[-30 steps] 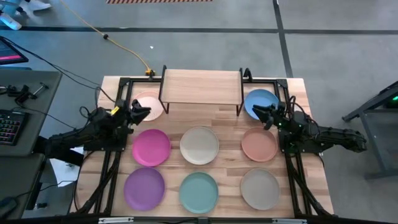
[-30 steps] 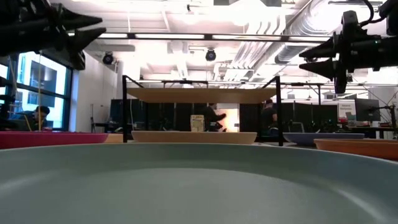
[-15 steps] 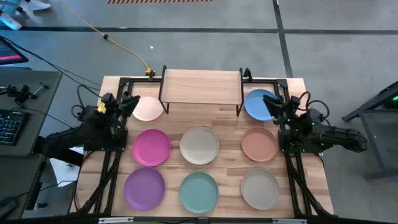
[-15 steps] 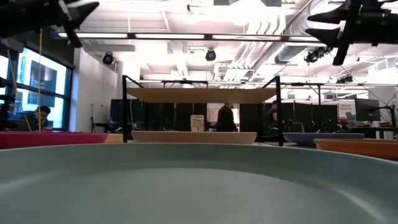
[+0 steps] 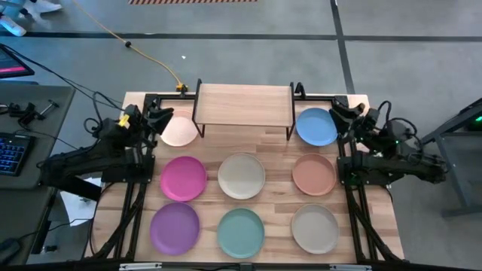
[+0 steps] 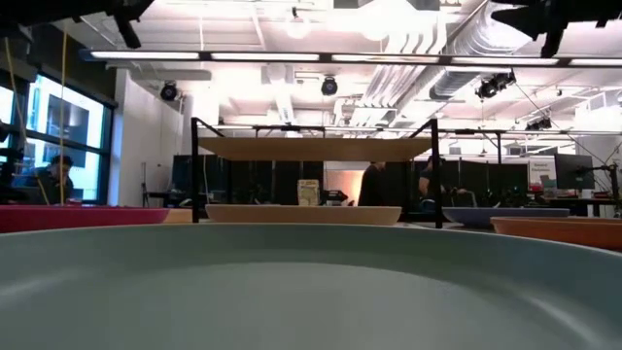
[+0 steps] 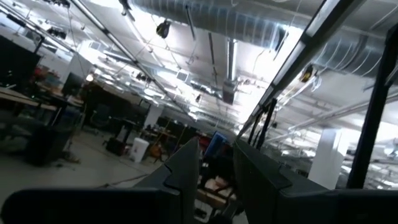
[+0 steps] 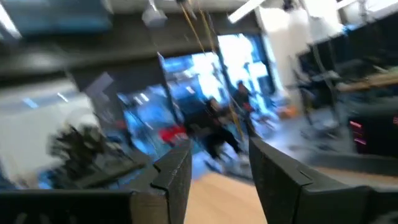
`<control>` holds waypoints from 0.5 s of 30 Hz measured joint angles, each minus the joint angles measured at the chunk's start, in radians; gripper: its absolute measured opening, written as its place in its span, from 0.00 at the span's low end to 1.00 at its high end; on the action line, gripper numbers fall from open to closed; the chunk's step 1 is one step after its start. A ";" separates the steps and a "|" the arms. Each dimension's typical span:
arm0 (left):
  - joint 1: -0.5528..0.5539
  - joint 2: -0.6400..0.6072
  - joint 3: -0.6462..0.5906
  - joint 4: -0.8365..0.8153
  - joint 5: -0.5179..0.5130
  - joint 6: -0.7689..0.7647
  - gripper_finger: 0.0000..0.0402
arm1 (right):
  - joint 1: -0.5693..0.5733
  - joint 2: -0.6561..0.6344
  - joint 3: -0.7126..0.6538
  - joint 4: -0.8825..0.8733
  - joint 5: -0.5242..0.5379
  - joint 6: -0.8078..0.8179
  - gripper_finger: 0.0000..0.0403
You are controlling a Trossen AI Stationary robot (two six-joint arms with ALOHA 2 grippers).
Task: Place and stack plates onto a shelf
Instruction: Put the blue plate on the shelf
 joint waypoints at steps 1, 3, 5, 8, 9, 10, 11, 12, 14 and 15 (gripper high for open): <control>0.000 0.010 0.003 -0.001 0.000 0.007 0.22 | 0.000 0.015 0.030 -0.048 0.014 -0.004 0.39; 0.000 0.025 0.006 0.000 0.000 0.009 0.22 | 0.000 0.042 0.086 -0.137 0.032 0.000 0.42; 0.000 0.033 0.006 0.000 0.000 0.002 0.22 | 0.000 0.068 0.139 -0.215 0.032 -0.001 0.44; 0.000 0.036 0.006 0.000 0.000 -0.007 0.22 | 0.000 0.113 0.223 -0.361 0.032 -0.003 0.45; 0.000 0.035 0.006 0.001 0.001 -0.007 0.22 | 0.000 0.131 0.252 -0.413 0.032 -0.002 0.45; 0.000 0.035 0.006 0.002 0.001 -0.007 0.22 | 0.000 0.149 0.279 -0.463 0.032 -0.002 0.45; 0.000 0.035 0.006 0.003 0.001 -0.007 0.22 | 0.000 0.169 0.306 -0.514 0.032 -0.002 0.45; 0.000 0.035 0.006 0.005 0.001 -0.007 0.22 | 0.000 0.190 0.330 -0.563 0.033 -0.003 0.45; 0.000 0.034 0.006 0.009 0.001 -0.007 0.22 | 0.000 0.237 0.374 -0.670 0.033 0.000 0.45; 0.000 0.034 0.006 0.009 0.001 -0.007 0.22 | 0.000 0.261 0.393 -0.720 0.033 0.004 0.45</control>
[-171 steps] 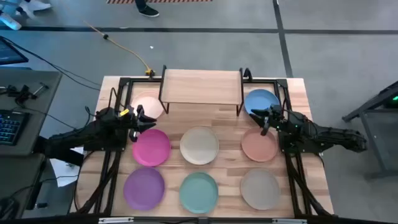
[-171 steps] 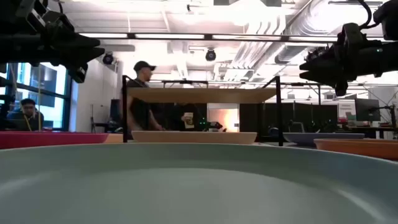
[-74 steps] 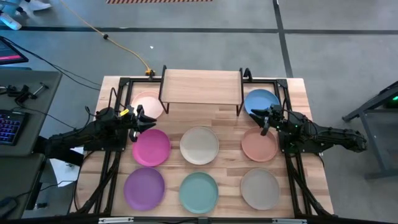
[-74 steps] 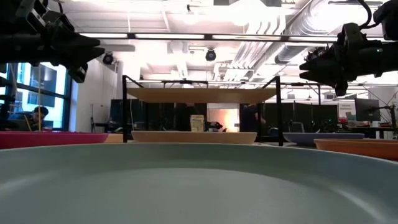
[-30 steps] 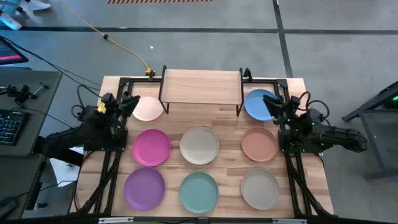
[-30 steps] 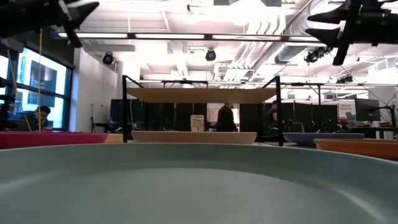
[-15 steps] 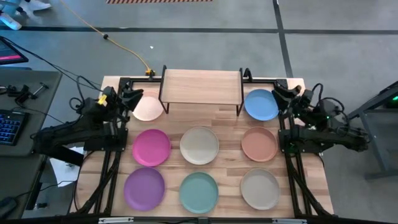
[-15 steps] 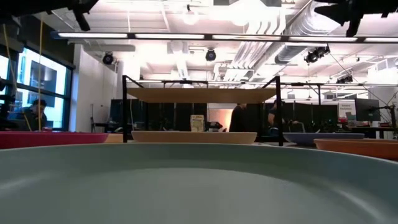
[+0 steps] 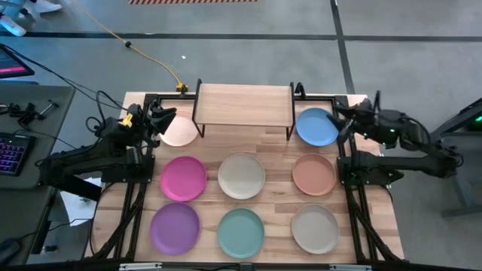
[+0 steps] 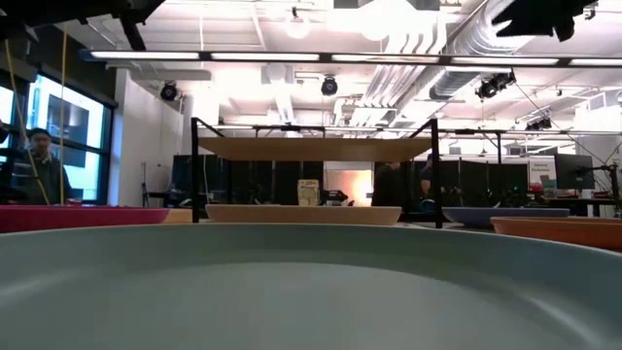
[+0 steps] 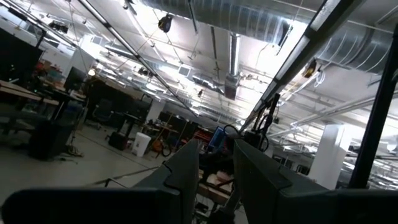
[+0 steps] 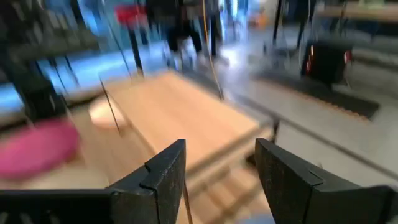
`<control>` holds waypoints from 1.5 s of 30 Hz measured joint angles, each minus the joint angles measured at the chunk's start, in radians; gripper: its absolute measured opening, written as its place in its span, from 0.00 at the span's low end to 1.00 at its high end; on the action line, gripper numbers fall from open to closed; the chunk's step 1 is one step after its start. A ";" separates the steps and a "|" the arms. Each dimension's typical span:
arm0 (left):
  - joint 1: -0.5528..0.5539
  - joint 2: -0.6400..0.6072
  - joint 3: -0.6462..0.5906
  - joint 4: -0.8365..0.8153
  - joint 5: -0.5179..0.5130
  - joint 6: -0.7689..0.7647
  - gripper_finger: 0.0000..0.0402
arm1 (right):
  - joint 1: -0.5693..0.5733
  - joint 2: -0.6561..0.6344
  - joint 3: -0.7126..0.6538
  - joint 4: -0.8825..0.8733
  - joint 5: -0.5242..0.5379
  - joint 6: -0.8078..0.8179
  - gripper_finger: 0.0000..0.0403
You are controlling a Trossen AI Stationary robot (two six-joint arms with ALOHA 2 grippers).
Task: Place and stack plates onto a shelf
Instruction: Put the blue plate on the shelf
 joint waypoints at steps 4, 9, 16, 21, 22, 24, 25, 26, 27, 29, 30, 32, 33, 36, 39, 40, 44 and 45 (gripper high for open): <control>0.000 0.000 0.000 0.000 0.000 0.000 0.22 | 0.000 0.101 0.041 -0.167 -0.002 0.018 0.45; 0.000 0.000 0.000 0.000 0.007 -0.002 0.22 | 0.000 0.215 0.020 -0.276 -0.039 0.045 0.45; 0.000 0.005 0.000 -0.014 0.081 0.059 0.22 | 0.000 0.339 -0.057 -0.288 -0.088 0.052 0.45; 0.002 0.027 0.033 -0.126 0.084 0.134 0.22 | -0.009 0.408 -0.062 -0.277 -0.088 0.046 0.45; 0.002 0.034 0.049 -0.178 0.084 0.138 0.22 | -0.014 0.419 -0.062 -0.278 -0.088 0.046 0.45; 0.002 0.052 0.082 -0.265 0.084 0.138 0.22 | -0.024 0.440 -0.062 -0.277 -0.089 0.046 0.45; 0.002 0.060 0.098 -0.298 0.084 0.140 0.22 | -0.028 0.450 -0.062 -0.277 -0.091 0.048 0.45; 0.002 0.067 0.113 -0.324 0.084 0.146 0.22 | -0.032 0.462 -0.062 -0.276 -0.098 0.054 0.45; 0.002 0.072 0.127 -0.340 0.084 0.161 0.22 | -0.036 0.475 -0.062 -0.276 -0.106 0.063 0.45; 0.002 0.079 0.148 -0.346 0.084 0.195 0.22 | -0.043 0.501 -0.062 -0.275 -0.132 0.079 0.45; 0.002 0.079 0.156 -0.345 0.084 0.211 0.22 | -0.046 0.514 -0.062 -0.275 -0.147 0.085 0.45; 0.002 0.079 0.173 -0.346 0.084 0.235 0.22 | -0.049 0.541 -0.062 -0.275 -0.172 0.090 0.45; 0.002 0.079 0.181 -0.346 0.084 0.242 0.22 | -0.050 0.555 -0.062 -0.275 -0.183 0.090 0.45; 0.002 0.078 0.203 -0.344 0.083 0.243 0.22 | -0.051 0.600 -0.062 -0.262 -0.200 0.097 0.45; 0.002 0.078 0.209 -0.344 0.083 0.244 0.22 | -0.051 0.656 -0.062 -0.217 -0.231 0.137 0.45; 0.002 0.079 0.209 -0.346 0.083 0.243 0.22 | -0.051 0.676 -0.062 -0.198 -0.241 0.147 0.45; 0.002 0.078 0.209 -0.359 0.080 0.244 0.22 | -0.050 0.767 -0.061 -0.143 -0.244 0.184 0.45; 0.002 0.078 0.209 -0.367 0.080 0.244 0.22 | -0.051 0.791 -0.061 -0.141 -0.229 0.184 0.45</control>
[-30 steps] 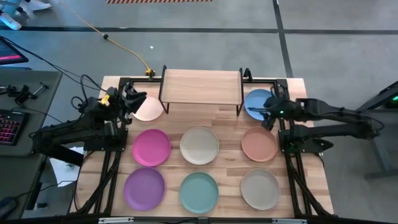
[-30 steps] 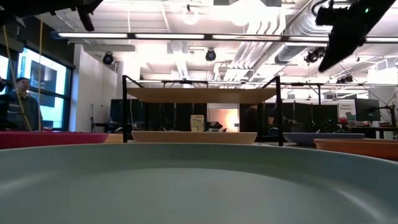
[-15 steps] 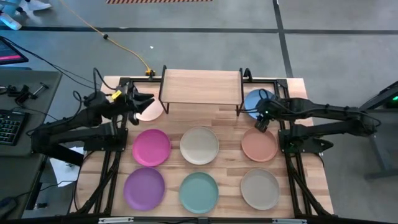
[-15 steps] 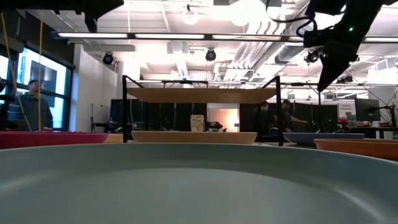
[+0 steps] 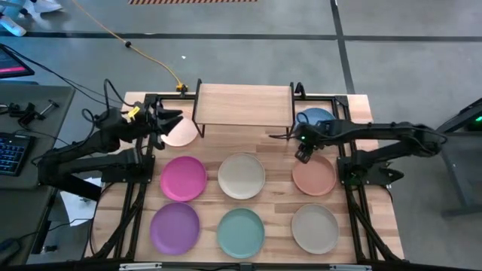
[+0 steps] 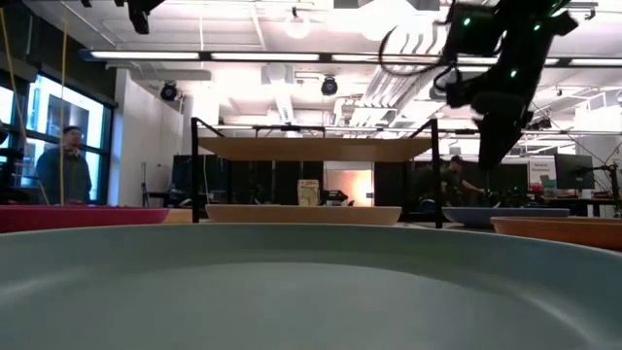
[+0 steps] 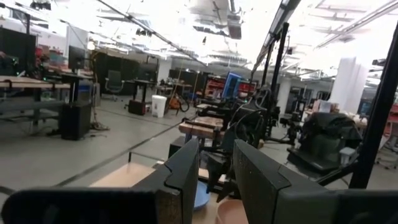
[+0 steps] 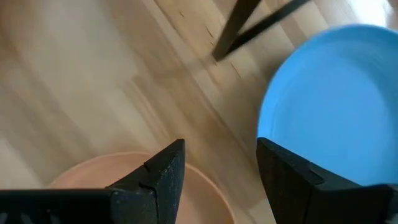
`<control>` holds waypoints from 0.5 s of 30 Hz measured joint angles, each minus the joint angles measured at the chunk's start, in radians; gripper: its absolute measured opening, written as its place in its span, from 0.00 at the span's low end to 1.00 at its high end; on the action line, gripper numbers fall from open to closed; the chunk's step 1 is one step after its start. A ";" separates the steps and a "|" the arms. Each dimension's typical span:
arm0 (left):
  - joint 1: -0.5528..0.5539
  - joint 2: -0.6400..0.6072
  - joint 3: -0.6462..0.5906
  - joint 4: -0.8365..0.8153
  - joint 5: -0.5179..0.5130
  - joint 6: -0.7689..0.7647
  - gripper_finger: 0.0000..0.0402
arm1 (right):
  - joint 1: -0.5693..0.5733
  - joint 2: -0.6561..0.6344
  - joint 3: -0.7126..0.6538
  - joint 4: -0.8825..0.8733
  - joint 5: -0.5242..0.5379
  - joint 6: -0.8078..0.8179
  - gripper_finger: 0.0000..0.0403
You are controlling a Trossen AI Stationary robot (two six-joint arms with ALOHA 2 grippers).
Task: Place and stack plates onto a shelf
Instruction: Put the blue plate on the shelf
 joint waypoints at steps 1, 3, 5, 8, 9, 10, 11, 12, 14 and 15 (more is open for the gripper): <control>0.000 0.000 0.000 -0.007 0.000 0.000 0.22 | 0.000 0.024 0.000 -0.002 0.017 0.000 0.45; 0.000 0.000 0.000 -0.015 0.000 0.000 0.22 | 0.000 0.062 0.000 -0.006 0.044 -0.001 0.45; 0.000 0.000 0.000 -0.015 0.000 0.000 0.22 | 0.000 0.093 0.000 -0.006 0.065 -0.006 0.45; 0.000 0.000 0.000 -0.017 -0.001 0.000 0.22 | -0.002 0.130 0.000 -0.004 0.118 -0.003 0.45; 0.000 0.000 0.000 -0.016 -0.001 0.000 0.22 | -0.007 0.141 0.000 0.000 0.123 0.000 0.45; 0.000 0.000 0.000 -0.016 -0.002 0.000 0.22 | -0.015 0.150 0.000 0.008 0.123 0.000 0.45; 0.000 0.000 0.000 -0.016 -0.002 0.000 0.22 | -0.022 0.160 0.000 0.015 0.122 0.002 0.45; 0.000 0.000 0.000 -0.016 -0.002 0.000 0.22 | -0.029 0.170 0.000 0.021 0.122 0.011 0.45; 0.000 0.000 0.000 -0.016 -0.002 0.000 0.22 | -0.045 0.190 0.000 0.029 0.116 0.031 0.45; 0.000 0.000 0.000 -0.016 -0.002 0.000 0.22 | -0.052 0.198 0.000 0.031 0.110 0.039 0.45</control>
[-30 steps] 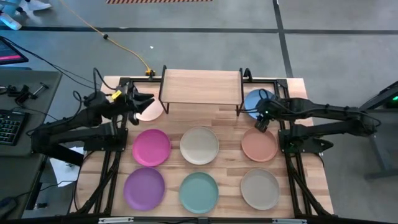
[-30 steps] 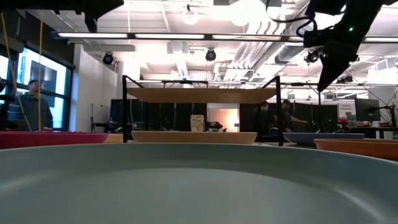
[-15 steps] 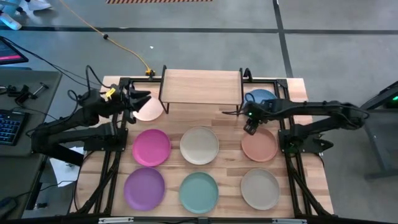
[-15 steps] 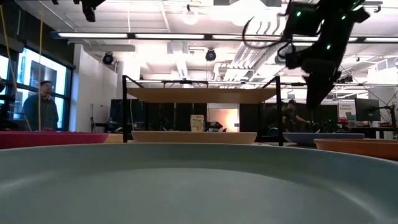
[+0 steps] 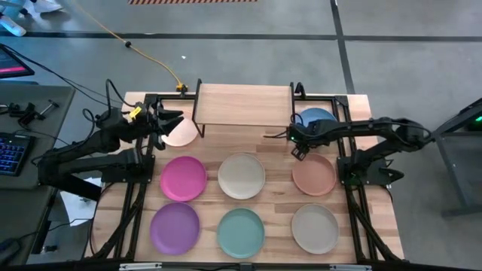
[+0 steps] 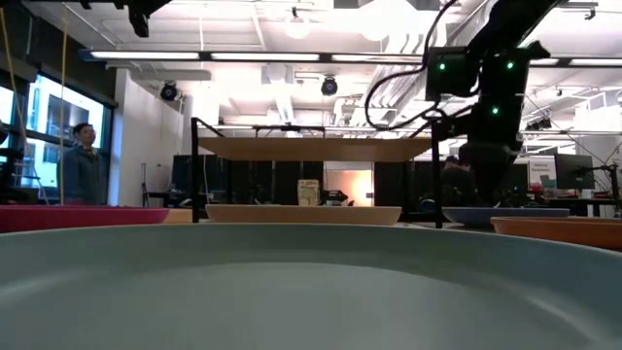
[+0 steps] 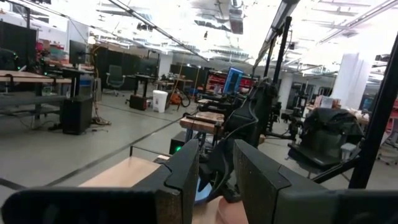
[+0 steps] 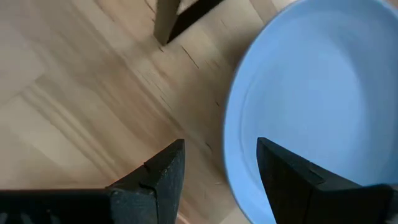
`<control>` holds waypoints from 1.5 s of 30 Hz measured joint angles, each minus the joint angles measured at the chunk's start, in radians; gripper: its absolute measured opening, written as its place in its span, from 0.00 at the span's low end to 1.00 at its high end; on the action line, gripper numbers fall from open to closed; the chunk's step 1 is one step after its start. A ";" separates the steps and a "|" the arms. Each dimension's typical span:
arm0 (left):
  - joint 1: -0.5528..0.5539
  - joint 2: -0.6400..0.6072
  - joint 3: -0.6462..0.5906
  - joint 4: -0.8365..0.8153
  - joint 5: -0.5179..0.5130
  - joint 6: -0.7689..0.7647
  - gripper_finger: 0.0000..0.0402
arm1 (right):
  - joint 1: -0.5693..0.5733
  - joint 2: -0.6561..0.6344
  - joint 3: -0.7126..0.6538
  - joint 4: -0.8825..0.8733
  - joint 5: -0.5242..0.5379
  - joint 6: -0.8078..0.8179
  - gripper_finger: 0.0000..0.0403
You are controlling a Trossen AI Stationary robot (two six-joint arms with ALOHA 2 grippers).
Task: Place and stack plates onto a shelf
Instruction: Put the blue plate on the shelf
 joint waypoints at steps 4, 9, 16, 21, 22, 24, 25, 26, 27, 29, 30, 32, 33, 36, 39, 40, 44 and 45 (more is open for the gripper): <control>0.000 0.000 0.000 0.000 0.000 0.000 0.22 | -0.016 0.030 0.000 -0.004 -0.021 0.010 0.45; 0.000 0.000 0.000 0.000 0.000 0.000 0.22 | -0.022 0.050 0.000 0.000 -0.021 0.015 0.45; 0.000 0.000 0.000 0.000 0.000 0.000 0.22 | -0.023 0.052 0.000 0.009 -0.002 0.017 0.45; 0.000 0.000 0.000 0.000 0.000 0.000 0.22 | -0.044 0.052 0.000 0.021 -0.002 0.017 0.45; 0.000 0.000 0.000 0.000 0.000 0.000 0.22 | -0.046 0.052 0.000 0.021 -0.002 0.017 0.45; 0.000 0.000 0.000 0.000 0.000 0.000 0.22 | -0.046 0.052 0.000 0.021 -0.002 0.017 0.45; 0.000 0.000 0.000 0.000 0.000 0.000 0.22 | -0.046 0.052 0.000 0.021 -0.004 0.017 0.45; 0.000 0.000 0.000 0.000 0.000 0.000 0.22 | -0.046 0.052 0.000 0.022 -0.010 0.017 0.45; 0.000 0.000 0.000 0.000 0.000 -0.001 0.22 | -0.045 0.052 -0.003 0.027 -0.018 0.017 0.45; 0.000 0.000 0.000 0.000 0.000 -0.006 0.22 | -0.041 0.051 -0.011 0.023 -0.022 0.018 0.45; 0.000 0.000 0.000 0.000 0.001 -0.009 0.22 | -0.041 0.052 -0.016 0.024 -0.022 0.024 0.45; 0.000 0.000 0.000 0.000 0.001 -0.008 0.22 | -0.041 0.052 -0.023 0.024 -0.023 0.034 0.45; 0.000 0.000 0.000 0.000 0.001 -0.009 0.22 | -0.041 0.052 -0.027 0.024 -0.022 0.036 0.45; 0.000 0.000 0.000 0.000 0.001 -0.009 0.22 | -0.041 0.052 -0.037 0.033 -0.020 0.036 0.45; 0.000 0.000 0.000 0.000 0.001 -0.009 0.22 | -0.041 0.051 -0.048 0.044 -0.014 0.036 0.45; 0.000 0.000 0.000 0.000 0.001 -0.008 0.22 | -0.041 0.051 -0.054 0.050 -0.014 0.037 0.45; 0.000 0.000 0.000 0.000 0.001 -0.009 0.22 | -0.041 0.051 -0.075 0.069 -0.015 0.058 0.45; 0.000 0.000 0.000 0.000 0.001 -0.009 0.22 | -0.041 0.051 -0.077 0.067 -0.015 0.059 0.45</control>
